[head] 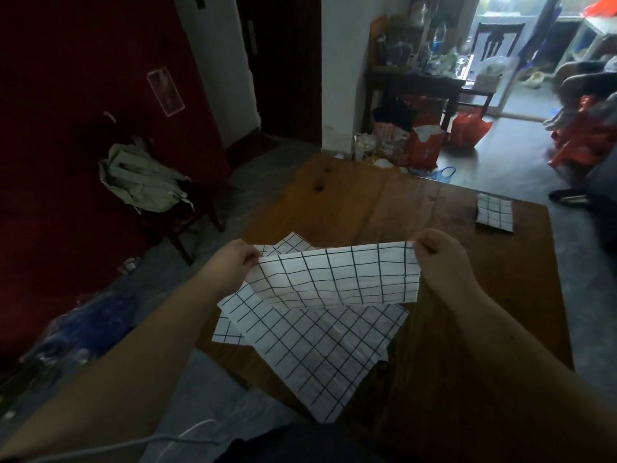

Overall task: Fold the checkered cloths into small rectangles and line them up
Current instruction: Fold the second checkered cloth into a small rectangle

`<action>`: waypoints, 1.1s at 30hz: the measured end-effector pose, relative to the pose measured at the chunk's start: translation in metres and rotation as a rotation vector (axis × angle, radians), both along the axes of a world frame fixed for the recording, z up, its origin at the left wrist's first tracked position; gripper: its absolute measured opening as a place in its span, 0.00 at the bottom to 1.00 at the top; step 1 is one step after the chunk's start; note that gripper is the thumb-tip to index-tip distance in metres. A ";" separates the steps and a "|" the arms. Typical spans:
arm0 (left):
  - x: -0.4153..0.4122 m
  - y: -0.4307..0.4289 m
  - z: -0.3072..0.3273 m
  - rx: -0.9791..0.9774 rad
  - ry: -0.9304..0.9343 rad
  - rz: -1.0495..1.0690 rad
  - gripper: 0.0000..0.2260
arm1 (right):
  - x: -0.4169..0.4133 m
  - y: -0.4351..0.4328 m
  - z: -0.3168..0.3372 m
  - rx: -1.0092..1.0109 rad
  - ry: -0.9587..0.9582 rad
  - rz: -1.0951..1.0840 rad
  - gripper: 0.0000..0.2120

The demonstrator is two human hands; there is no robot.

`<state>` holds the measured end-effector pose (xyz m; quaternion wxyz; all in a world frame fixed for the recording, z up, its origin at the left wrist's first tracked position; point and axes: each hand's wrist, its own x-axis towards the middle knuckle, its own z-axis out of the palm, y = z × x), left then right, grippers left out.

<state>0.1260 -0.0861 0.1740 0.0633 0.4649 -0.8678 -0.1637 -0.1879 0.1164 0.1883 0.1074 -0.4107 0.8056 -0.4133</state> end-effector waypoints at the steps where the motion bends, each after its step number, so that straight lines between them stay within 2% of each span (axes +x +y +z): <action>1: 0.000 0.000 -0.001 0.008 -0.022 -0.004 0.11 | 0.002 -0.002 -0.001 -0.017 0.013 -0.006 0.10; 7: -0.003 0.001 -0.007 0.030 -0.087 -0.015 0.09 | 0.016 -0.006 -0.005 -0.101 0.011 0.028 0.09; 11: -0.012 0.002 -0.005 0.046 -0.263 -0.034 0.13 | 0.019 -0.008 -0.006 -0.139 0.033 0.074 0.10; 15: -0.041 0.013 0.002 0.216 -0.072 -0.116 0.26 | 0.020 -0.006 -0.002 -0.165 0.058 0.137 0.10; 19: -0.090 0.031 0.005 0.323 0.043 -0.272 0.31 | 0.019 0.001 0.002 -0.167 0.067 0.144 0.11; 24: -0.142 0.056 -0.008 0.415 0.085 -0.365 0.26 | 0.014 0.019 0.013 -0.185 0.091 0.110 0.12; 29: -0.168 0.069 -0.010 0.344 0.077 -0.418 0.07 | 0.001 0.042 0.021 -0.214 0.119 0.028 0.09; 33: -0.167 0.067 -0.005 0.390 0.092 -0.475 0.09 | -0.014 0.056 0.020 -0.183 0.155 -0.101 0.10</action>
